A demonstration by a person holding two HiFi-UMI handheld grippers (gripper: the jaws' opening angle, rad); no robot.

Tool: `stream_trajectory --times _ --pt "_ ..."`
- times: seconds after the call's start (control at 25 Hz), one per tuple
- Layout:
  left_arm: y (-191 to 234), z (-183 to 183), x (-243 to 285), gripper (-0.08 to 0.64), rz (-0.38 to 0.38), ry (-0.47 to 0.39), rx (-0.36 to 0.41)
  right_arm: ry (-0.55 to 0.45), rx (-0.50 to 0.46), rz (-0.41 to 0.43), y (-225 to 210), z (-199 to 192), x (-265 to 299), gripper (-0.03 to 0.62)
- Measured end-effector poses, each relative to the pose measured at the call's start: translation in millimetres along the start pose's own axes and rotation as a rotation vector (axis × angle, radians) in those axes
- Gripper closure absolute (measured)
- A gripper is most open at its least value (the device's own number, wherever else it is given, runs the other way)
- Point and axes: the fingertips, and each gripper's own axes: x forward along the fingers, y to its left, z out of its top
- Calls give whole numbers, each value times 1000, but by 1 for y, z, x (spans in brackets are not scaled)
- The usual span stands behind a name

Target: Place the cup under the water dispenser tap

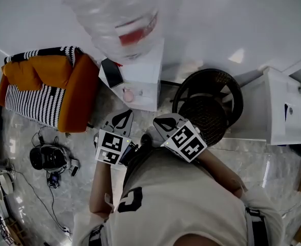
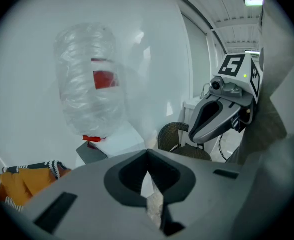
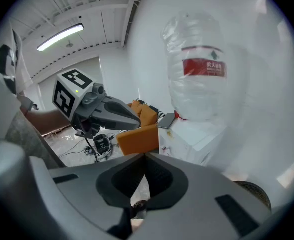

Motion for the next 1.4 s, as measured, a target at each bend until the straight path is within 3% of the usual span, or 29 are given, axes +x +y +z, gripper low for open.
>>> stream_trajectory --times 0.4,0.64,0.84,1.04,1.4 --pt "-59 22 0 503 14 -9 14 -24 46 17 -12 -30 -42 566" --pt "-90 32 -3 503 -10 -27 -1 -65 4 66 -7 -34 -60 566" --pt "-112 40 -1 503 19 -22 8 -105 -24 73 -11 -38 -83 566" --pt "-133 50 1 503 53 -34 1 -128 -29 132 -7 -50 -99 566" --pt "-145 36 -22 503 152 -4 -90 -103 -15 286 24 -69 -92 566"
